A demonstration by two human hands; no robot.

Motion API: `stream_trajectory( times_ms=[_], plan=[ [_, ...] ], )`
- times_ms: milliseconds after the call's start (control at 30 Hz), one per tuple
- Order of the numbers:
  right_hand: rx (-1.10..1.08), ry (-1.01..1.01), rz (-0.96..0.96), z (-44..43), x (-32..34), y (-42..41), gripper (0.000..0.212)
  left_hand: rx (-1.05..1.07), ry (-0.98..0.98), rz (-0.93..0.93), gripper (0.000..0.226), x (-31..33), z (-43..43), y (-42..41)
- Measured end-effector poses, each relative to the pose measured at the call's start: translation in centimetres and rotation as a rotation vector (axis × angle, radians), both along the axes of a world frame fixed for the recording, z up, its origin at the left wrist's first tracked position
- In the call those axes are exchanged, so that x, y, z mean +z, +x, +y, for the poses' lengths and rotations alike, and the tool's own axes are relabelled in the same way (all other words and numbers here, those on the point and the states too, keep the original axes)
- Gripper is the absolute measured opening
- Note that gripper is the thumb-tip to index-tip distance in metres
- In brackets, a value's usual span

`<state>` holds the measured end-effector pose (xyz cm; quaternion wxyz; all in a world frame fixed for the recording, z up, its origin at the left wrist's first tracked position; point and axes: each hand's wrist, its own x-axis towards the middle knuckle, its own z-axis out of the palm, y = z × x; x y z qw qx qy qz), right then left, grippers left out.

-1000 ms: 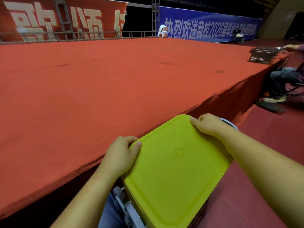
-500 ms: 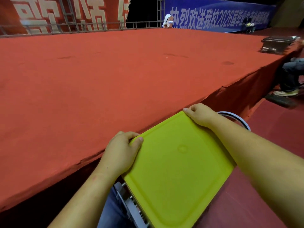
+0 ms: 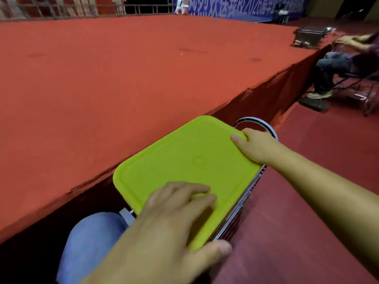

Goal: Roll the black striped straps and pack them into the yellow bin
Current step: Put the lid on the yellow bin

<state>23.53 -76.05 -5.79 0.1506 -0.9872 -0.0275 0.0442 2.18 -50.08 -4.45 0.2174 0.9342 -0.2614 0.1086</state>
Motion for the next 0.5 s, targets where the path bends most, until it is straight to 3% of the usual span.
stream_trajectory(
  times_ms=[133, 300, 500],
  plan=[
    [-0.012, 0.022, -0.025, 0.4, -0.4, -0.2, 0.058, -0.114, 0.280, -0.088, 0.076, -2.5, -1.1, -1.5],
    [-0.010, 0.003, 0.013, 0.7, -0.4, -0.1, 0.062, -0.088, 0.248, -0.207, 0.049, -3.9, -0.8, -1.7],
    [-0.037, -0.005, 0.005, 0.8, -0.8, 0.0, 0.065, -0.082, 0.236, -0.264, 0.047, -4.6, -1.2, -1.7]
  ],
)
